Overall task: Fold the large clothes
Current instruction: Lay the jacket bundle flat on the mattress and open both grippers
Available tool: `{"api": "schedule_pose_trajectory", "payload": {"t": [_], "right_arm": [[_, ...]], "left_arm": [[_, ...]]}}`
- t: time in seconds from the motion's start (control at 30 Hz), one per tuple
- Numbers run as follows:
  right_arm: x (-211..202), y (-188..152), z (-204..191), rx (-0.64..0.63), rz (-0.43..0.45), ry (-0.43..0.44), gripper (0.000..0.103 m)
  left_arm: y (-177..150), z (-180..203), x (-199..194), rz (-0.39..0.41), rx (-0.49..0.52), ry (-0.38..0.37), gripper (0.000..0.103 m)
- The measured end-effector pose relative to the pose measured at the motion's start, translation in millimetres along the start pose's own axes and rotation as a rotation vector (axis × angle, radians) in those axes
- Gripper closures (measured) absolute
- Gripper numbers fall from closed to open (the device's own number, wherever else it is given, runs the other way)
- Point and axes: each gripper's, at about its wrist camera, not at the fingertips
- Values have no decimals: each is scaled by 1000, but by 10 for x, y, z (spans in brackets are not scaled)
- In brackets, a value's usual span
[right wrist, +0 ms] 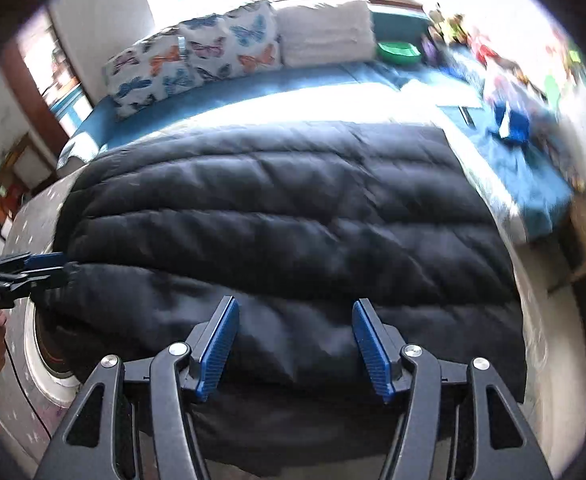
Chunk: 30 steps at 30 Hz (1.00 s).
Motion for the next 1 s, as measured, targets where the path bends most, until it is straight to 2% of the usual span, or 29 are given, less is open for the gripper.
{"api": "schedule_pose_trajectory", "payload": {"t": [0.13, 0.2, 0.27, 0.4, 0.67, 1.0], "right_arm": [[1, -74, 110, 22, -22, 45, 38], [-126, -78, 140, 38, 4, 48, 38], [-159, -80, 180, 45, 30, 28, 38], [110, -130, 215, 50, -9, 12, 38], [-113, -223, 40, 2, 60, -77, 38], [-350, -409, -82, -19, 125, -98, 38]], "left_arm": [[16, 20, -16, -9, 10, 12, 30], [22, 23, -20, -8, 8, 9, 30], [22, 18, -9, -4, 3, 7, 30], [3, 29, -4, 2, -2, 21, 30], [-126, 188, -149, 35, 13, 93, 30], [-439, 479, -452, 111, 36, 127, 30]]}}
Point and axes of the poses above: each gripper's, at about its wrist camera, not at the fingertips, and x roughly the way its jaws point, z to its right, y to its top, and after that the axes turned 7 degrees about -y, right-handed
